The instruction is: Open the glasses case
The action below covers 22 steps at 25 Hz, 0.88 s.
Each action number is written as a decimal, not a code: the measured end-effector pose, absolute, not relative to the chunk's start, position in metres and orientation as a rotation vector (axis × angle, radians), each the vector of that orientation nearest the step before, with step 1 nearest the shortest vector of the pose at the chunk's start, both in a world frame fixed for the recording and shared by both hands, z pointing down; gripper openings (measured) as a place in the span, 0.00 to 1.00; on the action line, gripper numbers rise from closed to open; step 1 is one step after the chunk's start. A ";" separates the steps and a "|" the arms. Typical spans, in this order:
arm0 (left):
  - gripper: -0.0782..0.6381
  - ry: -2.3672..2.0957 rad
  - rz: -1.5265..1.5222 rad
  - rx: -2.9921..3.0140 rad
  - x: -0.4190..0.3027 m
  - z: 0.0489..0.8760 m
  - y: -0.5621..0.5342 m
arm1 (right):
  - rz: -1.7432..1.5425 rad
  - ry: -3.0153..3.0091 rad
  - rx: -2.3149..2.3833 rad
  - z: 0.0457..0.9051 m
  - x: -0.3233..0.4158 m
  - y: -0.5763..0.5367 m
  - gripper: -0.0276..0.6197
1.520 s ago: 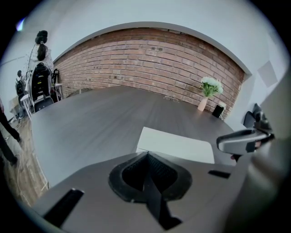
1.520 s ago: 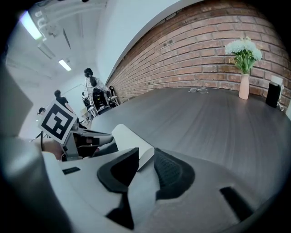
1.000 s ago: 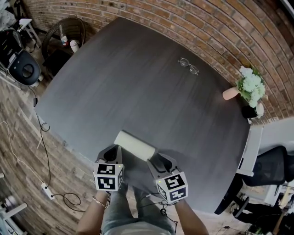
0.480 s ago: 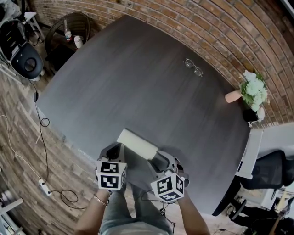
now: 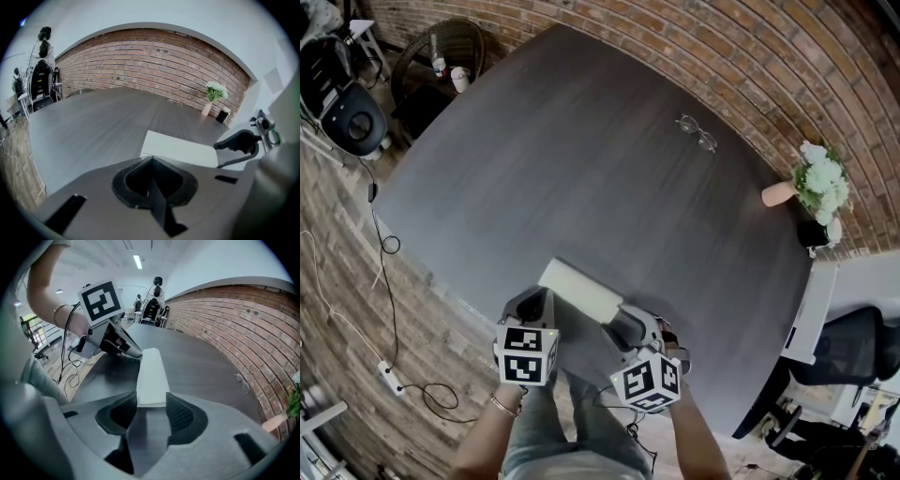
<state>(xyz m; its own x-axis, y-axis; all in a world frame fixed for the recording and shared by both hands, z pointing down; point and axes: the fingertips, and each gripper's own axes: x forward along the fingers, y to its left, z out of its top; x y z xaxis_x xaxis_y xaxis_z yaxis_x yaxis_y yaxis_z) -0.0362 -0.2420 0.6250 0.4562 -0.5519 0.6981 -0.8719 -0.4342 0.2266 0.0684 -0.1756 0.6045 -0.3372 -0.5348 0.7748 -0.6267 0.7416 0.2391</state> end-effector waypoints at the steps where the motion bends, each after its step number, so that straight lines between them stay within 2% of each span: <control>1: 0.10 -1.182 0.728 2.135 -0.036 0.625 -0.242 | 0.126 -2.020 0.869 0.604 0.068 -0.175 0.35; 17: 0.10 -1.192 0.733 2.139 -0.035 0.624 -0.243 | -0.011 -1.937 0.840 0.608 0.067 -0.173 0.36; 22: 0.10 -1.184 0.736 2.135 -0.034 0.626 -0.243 | 0.094 -1.974 0.824 0.606 0.069 -0.174 0.35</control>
